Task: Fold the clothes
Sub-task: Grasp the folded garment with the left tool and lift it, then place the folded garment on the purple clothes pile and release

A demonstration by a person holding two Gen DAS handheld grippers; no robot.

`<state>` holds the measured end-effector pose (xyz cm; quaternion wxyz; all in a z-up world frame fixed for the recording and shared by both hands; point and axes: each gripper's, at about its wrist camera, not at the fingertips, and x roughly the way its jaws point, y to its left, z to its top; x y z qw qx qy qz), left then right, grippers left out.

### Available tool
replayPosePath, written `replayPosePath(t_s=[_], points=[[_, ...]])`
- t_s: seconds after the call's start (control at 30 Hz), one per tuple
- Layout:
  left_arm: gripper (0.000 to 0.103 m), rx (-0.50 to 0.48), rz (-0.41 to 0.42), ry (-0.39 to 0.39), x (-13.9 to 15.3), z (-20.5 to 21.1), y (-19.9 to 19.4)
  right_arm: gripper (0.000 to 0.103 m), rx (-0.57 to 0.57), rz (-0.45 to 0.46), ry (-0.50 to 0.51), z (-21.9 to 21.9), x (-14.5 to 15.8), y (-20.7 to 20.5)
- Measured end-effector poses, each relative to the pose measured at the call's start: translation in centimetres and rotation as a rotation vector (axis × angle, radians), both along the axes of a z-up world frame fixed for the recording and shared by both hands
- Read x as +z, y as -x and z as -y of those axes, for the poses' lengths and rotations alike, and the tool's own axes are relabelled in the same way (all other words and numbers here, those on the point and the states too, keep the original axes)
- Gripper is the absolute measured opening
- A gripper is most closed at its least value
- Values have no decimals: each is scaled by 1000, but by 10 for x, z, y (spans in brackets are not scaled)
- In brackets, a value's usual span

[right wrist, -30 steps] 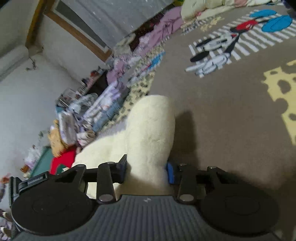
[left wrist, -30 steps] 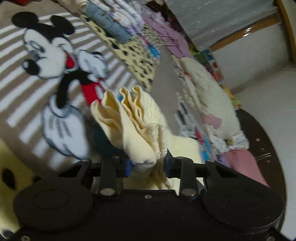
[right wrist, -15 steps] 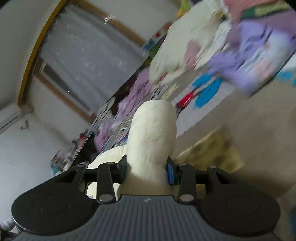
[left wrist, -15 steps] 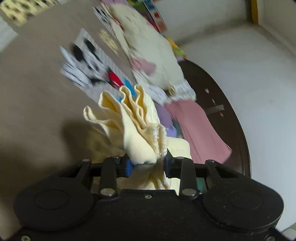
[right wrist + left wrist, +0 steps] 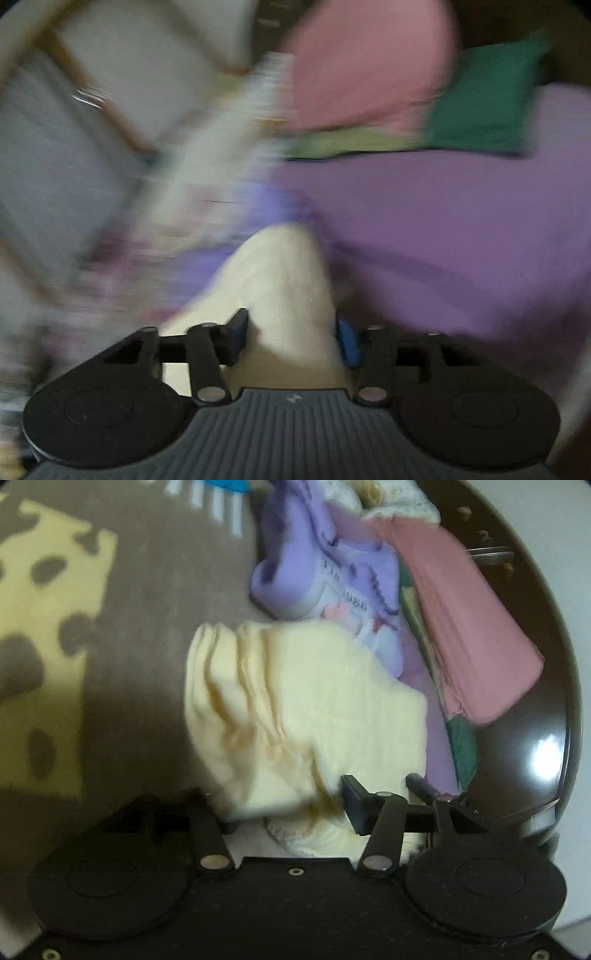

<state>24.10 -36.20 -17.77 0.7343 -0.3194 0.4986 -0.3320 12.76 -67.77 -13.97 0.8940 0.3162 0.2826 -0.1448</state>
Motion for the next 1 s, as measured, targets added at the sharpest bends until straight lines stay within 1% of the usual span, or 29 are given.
replayPosePath(t_s=[0.03,0.07,0.1,0.17,0.2,0.23,0.27,0.33,0.4,0.47,0.53,0.6,0.63,0.67,0.77,0.87,0.93,1.0], points=[[58,-2,-5,17,2,-2,3,49,9,-50,18,7,-13,-6],[58,-13,-24,31,3,-6,5,49,34,-41,27,8,-17,-7],[58,-21,-14,26,5,-11,6,50,48,-27,55,4,-15,-4],[58,-33,12,7,10,-23,9,58,60,-22,177,-13,-5,4],[58,-34,15,5,12,-29,11,61,61,-14,227,-21,0,9],[58,-34,19,3,14,-36,12,63,59,0,258,-26,3,15],[58,-31,32,0,18,-45,15,63,54,14,268,-30,7,21],[60,-23,61,-6,26,-62,22,65,40,40,237,-34,14,34],[64,-15,105,-27,38,-83,35,68,45,57,184,-45,20,44],[69,1,162,-65,50,-107,47,76,93,56,156,-65,26,48],[73,11,214,-98,62,-127,58,80,152,59,131,-90,33,48],[79,35,256,-148,74,-153,70,84,188,58,101,-115,41,47],[80,50,273,-166,79,-166,75,87,209,55,91,-128,44,45],[82,64,290,-184,84,-178,80,90,236,49,94,-143,49,44],[92,129,328,-256,100,-219,96,96,327,20,141,-194,62,39],[94,200,344,-319,113,-256,109,102,421,-2,175,-247,73,34],[94,244,355,-361,119,-280,120,103,465,-14,190,-278,79,35],[95,286,371,-429,124,-301,131,103,499,-29,208,-306,83,34]])
